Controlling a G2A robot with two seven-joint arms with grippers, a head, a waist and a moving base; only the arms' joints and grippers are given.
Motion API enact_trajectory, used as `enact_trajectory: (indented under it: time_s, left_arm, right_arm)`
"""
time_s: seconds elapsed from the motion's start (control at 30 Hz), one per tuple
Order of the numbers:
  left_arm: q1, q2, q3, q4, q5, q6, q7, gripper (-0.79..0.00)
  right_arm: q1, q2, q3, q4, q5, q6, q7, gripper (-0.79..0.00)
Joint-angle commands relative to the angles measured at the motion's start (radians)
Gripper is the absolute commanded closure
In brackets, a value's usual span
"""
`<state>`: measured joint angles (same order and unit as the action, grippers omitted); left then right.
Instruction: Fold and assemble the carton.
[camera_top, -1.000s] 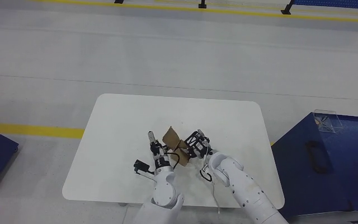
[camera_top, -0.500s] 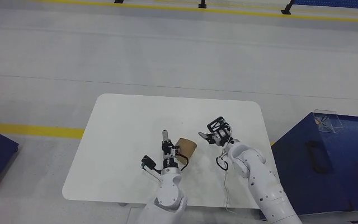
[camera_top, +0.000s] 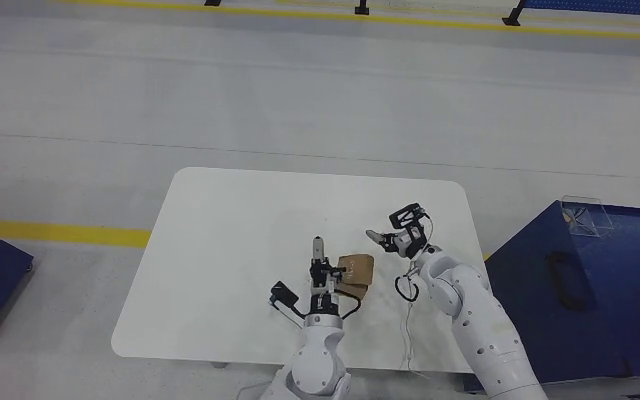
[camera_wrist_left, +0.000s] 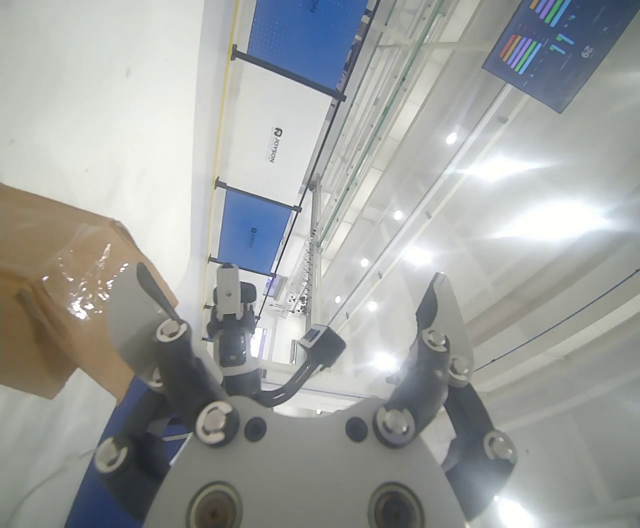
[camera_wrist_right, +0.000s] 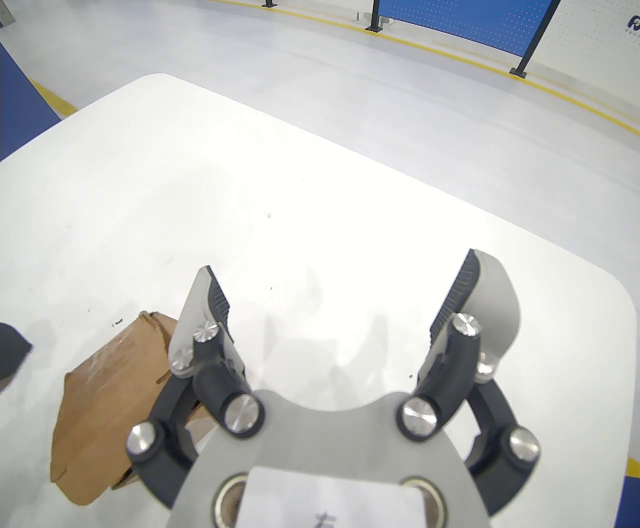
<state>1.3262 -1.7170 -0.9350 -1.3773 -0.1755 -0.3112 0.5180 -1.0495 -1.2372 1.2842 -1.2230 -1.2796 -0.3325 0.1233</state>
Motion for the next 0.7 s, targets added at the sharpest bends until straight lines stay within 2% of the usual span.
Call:
enact_trajectory:
  time_s: [0.0,0.1,0.17,0.23,0.33,0.47,0.67]
  left_arm:
    - [0.013,0.006,-0.032,-0.027,0.005,0.029,-0.005,-0.785]
    - [0.019,0.017,-0.078,-0.044,-0.010,0.123,-0.078,-0.785]
    - [0.015,0.027,-0.114,-0.053,-0.091,0.289,-0.230,-0.785]
    - [0.012,0.041,-0.175,-0.084,-0.079,0.359,-0.261,-0.785]
    - [0.022,0.053,-0.201,-0.103,-0.051,0.483,-0.320,-0.785]
    - [0.022,0.054,-0.205,-0.104,-0.047,0.499,-0.321,-0.785]
    - [0.022,0.054,-0.205,-0.104,-0.047,0.499,-0.321,-0.785]
  right_arm:
    - [-0.006,0.001,-0.001,0.002,-0.006,-0.001,0.006,-0.785]
    - [-0.019,0.012,0.012,0.001,-0.064,-0.022,0.057,-0.785]
    - [-0.029,0.019,0.031,-0.006,-0.071,-0.042,0.086,-0.785]
    - [-0.038,0.026,0.057,-0.010,-0.057,-0.065,0.119,-0.785]
    - [-0.030,0.033,0.071,0.003,-0.057,-0.102,0.230,-0.785]
    - [0.001,0.025,0.014,0.046,-0.069,-0.117,0.349,-0.785]
    - [0.074,-0.009,-0.109,0.127,-0.015,-0.133,0.336,-0.785]
